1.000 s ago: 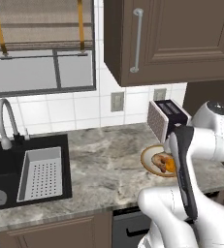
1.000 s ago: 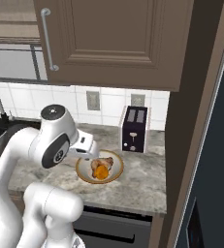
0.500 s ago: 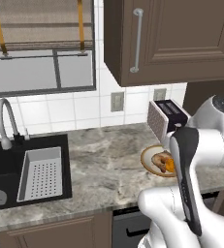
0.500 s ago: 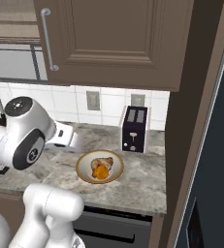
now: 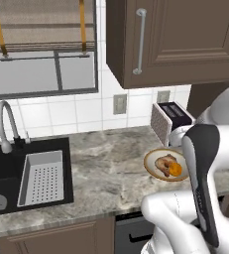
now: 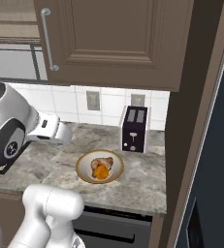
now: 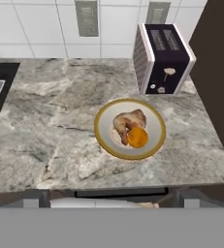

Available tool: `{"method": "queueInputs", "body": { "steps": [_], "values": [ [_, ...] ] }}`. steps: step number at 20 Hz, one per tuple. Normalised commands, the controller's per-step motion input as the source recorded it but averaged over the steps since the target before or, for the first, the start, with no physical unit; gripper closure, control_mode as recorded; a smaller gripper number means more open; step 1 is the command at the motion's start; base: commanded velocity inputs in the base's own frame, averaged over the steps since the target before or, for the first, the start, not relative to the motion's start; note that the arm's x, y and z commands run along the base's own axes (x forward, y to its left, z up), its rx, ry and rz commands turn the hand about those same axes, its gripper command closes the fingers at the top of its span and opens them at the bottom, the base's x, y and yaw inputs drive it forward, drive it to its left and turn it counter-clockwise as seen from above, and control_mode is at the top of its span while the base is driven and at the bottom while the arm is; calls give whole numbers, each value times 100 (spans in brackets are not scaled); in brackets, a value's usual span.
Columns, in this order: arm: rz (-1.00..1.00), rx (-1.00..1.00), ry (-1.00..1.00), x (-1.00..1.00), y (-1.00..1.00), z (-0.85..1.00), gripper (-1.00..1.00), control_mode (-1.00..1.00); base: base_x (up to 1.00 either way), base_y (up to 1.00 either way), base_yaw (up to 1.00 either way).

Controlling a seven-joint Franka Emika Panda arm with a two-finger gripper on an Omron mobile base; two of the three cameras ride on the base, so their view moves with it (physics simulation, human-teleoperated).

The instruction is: Take the bell pepper, chicken drumstick, and orange from the freezer and place them in the bowl on the counter.

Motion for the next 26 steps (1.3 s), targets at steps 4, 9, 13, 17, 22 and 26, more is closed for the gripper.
{"method": "queueInputs", "body": {
  "steps": [4,9,13,17,22,26],
  "values": [
    [0,0,0,-33,1,48,-100,-100,0,0,0],
    [0,0,0,-27,0,20,-100,-100,0,0,0],
    [0,0,0,-15,6,16,-100,-100,0,0,0],
    [0,0,0,-7,1,16,-100,-100,0,0,0],
    [0,0,0,-1,0,5,-100,-100,0,0,0],
    [0,0,0,-3,1,0,-100,-100,0,0,0]
  ]
}}
